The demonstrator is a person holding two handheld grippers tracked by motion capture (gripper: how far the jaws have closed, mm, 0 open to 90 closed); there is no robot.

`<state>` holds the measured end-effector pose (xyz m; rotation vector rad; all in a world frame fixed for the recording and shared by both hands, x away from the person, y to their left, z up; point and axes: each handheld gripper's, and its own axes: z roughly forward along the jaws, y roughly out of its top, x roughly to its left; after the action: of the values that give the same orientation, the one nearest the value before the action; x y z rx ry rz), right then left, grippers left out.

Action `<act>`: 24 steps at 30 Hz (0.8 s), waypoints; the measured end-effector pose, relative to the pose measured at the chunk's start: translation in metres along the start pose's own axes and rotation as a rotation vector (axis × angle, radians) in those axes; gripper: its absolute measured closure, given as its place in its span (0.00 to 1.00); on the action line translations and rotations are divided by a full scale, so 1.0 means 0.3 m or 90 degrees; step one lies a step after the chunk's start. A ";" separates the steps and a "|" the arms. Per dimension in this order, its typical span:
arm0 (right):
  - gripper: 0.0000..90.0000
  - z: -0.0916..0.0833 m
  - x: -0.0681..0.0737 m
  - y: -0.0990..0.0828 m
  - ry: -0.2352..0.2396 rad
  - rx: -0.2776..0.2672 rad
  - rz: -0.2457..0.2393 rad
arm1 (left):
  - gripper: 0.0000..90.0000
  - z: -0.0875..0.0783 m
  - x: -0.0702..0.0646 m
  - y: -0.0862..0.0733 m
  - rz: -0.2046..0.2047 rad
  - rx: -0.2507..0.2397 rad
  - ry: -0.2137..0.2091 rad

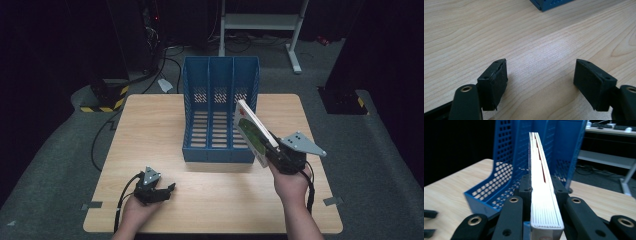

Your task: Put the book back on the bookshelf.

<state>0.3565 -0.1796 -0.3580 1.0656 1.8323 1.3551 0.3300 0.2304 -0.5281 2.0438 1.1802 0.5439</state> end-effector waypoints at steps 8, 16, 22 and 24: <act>0.84 0.083 -0.031 0.027 -0.028 0.015 0.016 | 0.30 0.002 -0.002 0.001 0.000 0.000 -0.005; 0.84 0.161 -0.045 0.056 -0.061 0.016 0.027 | 0.30 0.002 -0.001 0.002 0.008 0.000 -0.006; 0.84 0.219 -0.058 0.067 -0.075 0.029 0.036 | 0.30 0.002 -0.002 0.002 0.011 0.000 -0.008; 0.84 0.235 -0.058 0.067 -0.079 0.034 0.039 | 0.30 0.002 -0.002 0.002 0.011 0.000 -0.008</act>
<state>0.4292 -0.1592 -0.3585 1.2157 1.7668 1.2515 0.3304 0.2295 -0.5279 2.0567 1.1552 0.5384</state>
